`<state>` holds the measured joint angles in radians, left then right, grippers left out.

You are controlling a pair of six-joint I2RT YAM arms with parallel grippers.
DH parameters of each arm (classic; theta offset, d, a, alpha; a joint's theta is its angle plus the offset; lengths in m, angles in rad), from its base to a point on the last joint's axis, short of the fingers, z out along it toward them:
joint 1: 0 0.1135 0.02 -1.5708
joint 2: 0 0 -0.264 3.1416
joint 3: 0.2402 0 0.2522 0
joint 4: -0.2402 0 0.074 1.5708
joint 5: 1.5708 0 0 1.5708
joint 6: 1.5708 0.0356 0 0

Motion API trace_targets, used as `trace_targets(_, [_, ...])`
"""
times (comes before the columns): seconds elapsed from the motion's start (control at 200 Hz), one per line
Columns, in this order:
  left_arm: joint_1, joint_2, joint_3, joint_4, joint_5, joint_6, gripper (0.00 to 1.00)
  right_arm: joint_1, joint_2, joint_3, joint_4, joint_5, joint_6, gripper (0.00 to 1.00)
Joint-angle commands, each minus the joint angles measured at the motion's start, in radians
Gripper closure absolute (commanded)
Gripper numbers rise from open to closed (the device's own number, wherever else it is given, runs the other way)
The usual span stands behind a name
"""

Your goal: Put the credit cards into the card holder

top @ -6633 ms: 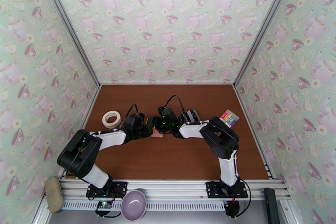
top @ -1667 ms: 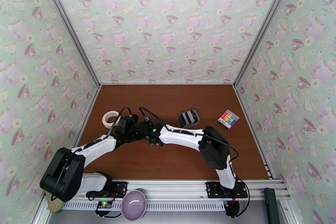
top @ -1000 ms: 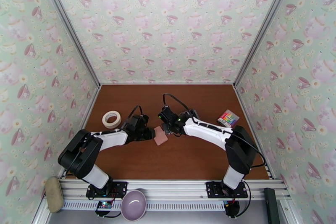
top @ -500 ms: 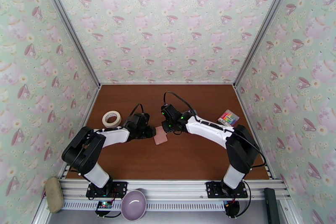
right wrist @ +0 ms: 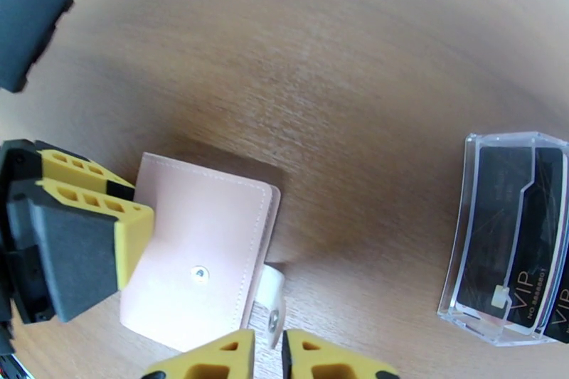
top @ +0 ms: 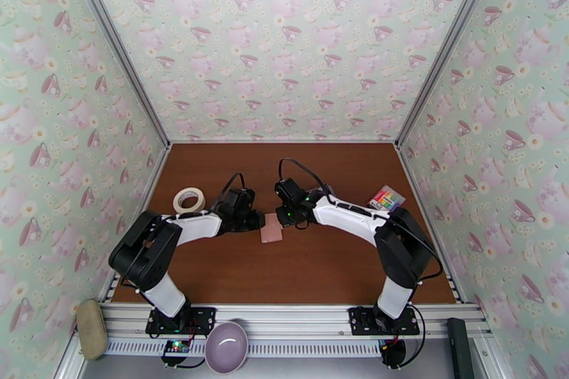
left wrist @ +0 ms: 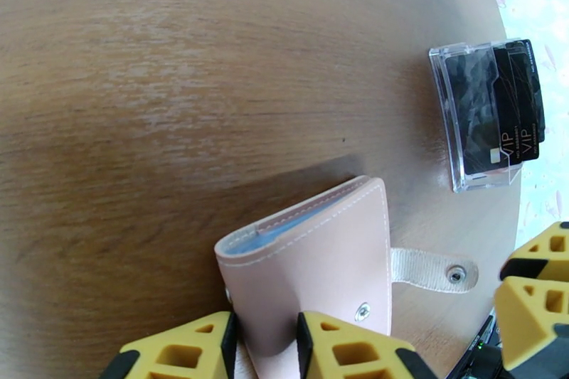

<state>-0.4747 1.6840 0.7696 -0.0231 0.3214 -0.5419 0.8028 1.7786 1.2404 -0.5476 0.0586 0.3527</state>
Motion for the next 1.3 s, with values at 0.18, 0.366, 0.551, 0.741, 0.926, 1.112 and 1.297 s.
trace_targets(0.18, [-0.004,0.014,0.024,-0.02,-0.019,0.016,0.7,-0.005,0.027,-0.019,0.012,-0.027,0.011,0.84])
trace_targets(0.366, [-0.004,0.013,0.026,-0.021,-0.018,0.015,0.71,-0.013,0.036,-0.015,0.011,-0.034,0.012,0.83])
trace_targets(0.551, [-0.004,0.014,0.026,-0.018,-0.016,0.014,0.7,-0.022,0.039,-0.017,0.017,-0.043,0.012,0.84])
trace_targets(0.741, [-0.004,0.013,0.026,-0.018,-0.015,0.014,0.7,-0.021,0.044,-0.013,0.02,-0.055,0.012,0.87])
trace_targets(0.926, [-0.005,0.009,0.025,-0.02,-0.016,0.013,0.7,-0.022,0.042,-0.015,0.031,-0.095,0.009,0.89])
trace_targets(1.112, [-0.005,0.008,0.021,-0.015,-0.013,0.01,0.71,-0.021,0.027,-0.021,0.038,-0.121,0.019,0.93])
trace_targets(1.297, [-0.004,0.008,0.015,-0.007,-0.008,0.004,0.7,-0.022,0.009,-0.027,0.084,-0.197,0.058,0.93])
